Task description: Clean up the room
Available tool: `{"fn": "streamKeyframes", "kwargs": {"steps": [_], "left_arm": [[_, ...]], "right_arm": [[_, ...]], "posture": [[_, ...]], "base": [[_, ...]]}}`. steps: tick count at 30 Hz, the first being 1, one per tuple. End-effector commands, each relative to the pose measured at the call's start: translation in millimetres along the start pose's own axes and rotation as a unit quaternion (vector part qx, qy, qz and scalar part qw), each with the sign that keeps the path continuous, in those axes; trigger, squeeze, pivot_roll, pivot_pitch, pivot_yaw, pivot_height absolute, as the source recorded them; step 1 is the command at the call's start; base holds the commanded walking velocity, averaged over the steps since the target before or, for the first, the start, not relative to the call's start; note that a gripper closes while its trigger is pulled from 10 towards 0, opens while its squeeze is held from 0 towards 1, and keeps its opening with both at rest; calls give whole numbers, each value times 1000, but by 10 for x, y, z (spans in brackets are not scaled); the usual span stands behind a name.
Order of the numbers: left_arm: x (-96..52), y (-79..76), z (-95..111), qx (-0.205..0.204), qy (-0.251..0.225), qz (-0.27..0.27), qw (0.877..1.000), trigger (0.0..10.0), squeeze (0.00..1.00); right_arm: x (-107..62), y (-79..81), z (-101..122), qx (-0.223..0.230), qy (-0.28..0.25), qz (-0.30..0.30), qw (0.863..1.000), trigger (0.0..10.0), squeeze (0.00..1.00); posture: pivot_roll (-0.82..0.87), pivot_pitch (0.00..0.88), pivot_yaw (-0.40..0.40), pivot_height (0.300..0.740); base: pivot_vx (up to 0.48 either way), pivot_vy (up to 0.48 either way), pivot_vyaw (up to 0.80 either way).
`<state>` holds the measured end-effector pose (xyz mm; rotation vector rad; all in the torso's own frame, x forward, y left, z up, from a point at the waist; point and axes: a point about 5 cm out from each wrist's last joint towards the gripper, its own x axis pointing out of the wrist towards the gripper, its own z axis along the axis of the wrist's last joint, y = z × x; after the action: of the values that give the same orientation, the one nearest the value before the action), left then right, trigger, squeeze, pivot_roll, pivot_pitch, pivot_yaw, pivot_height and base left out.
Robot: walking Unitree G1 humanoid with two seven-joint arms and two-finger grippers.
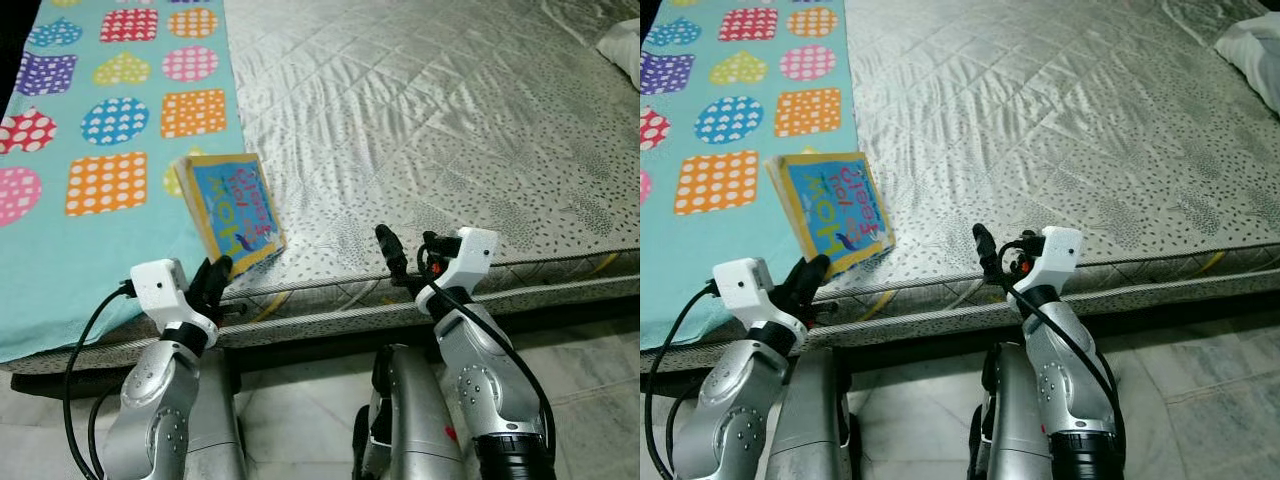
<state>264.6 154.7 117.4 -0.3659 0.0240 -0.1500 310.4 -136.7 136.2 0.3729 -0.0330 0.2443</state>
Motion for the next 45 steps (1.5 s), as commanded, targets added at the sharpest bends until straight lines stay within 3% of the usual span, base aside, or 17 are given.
{"fn": "streamKeyframes", "kwargs": {"steps": [1,11,16,23,31,45], "left_arm": [[-17,-32,-23,10,7,0,1000,10000,0],[10,6,16,43,3,18,999,10000,0],[114,24,121,68,-6,14,998,10000,0],[129,13,159,76,-16,2,997,10000,0],[121,-4,113,101,-6,2,995,10000,0],[147,1,123,84,-16,-10,996,10000,0]], "right_arm": [[12,-16,12,7,1,-5,1000,10000,0],[50,-29,27,2,-6,-18,1000,10000,0],[50,-69,4,0,-7,-40,999,10000,0],[65,-118,35,-5,-17,-57,998,10000,0],[59,-163,46,-15,-23,-71,997,10000,0],[14,-300,16,-17,-22,-117,993,10000,0]], "posture": [[82,185,-11,585],[91,188,-8,647],[89,186,-7,686],[86,178,3,739],[87,171,10,740],[86,151,16,740]], "base": [[0,0,0],[0,0,0],[0,0,0],[0,0,0],[0,0,0],[0,0,-178]]}}
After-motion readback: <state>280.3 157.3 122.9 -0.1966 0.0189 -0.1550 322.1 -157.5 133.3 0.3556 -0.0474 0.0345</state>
